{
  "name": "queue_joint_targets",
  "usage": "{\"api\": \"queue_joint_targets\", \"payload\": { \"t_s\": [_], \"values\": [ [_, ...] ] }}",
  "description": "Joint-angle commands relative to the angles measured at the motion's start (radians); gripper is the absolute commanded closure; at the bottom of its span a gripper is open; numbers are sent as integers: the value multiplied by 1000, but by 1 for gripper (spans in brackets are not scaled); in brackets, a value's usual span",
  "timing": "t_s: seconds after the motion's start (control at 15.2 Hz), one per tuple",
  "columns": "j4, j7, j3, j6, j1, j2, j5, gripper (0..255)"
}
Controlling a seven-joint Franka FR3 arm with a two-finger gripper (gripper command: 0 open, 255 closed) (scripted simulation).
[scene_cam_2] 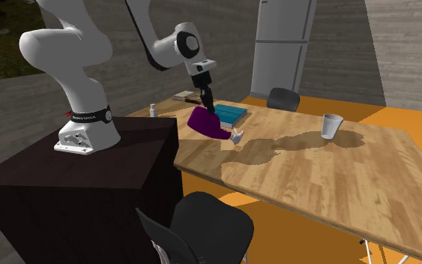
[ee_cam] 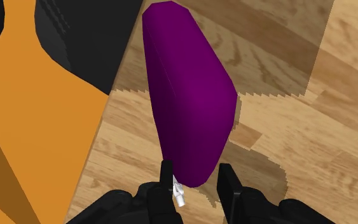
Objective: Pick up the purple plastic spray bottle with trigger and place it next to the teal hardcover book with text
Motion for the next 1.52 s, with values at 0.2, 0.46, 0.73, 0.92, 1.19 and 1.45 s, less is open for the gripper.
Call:
{"api": "queue_joint_targets", "payload": {
  "t_s": [0.2,0.46,0.73,0.92,1.19,1.45],
  "values": [
    [-45,-266,25,-2,21,-120,332,255],
    [-60,-434,-19,-38,103,-200,544,255],
    [-60,-542,-76,-92,184,-267,677,255],
    [-54,-599,-112,-138,230,-311,744,255],
    [-40,-654,-149,-202,275,-365,807,255],
    [-21,-696,-179,-267,307,-413,849,255]
  ]
}}
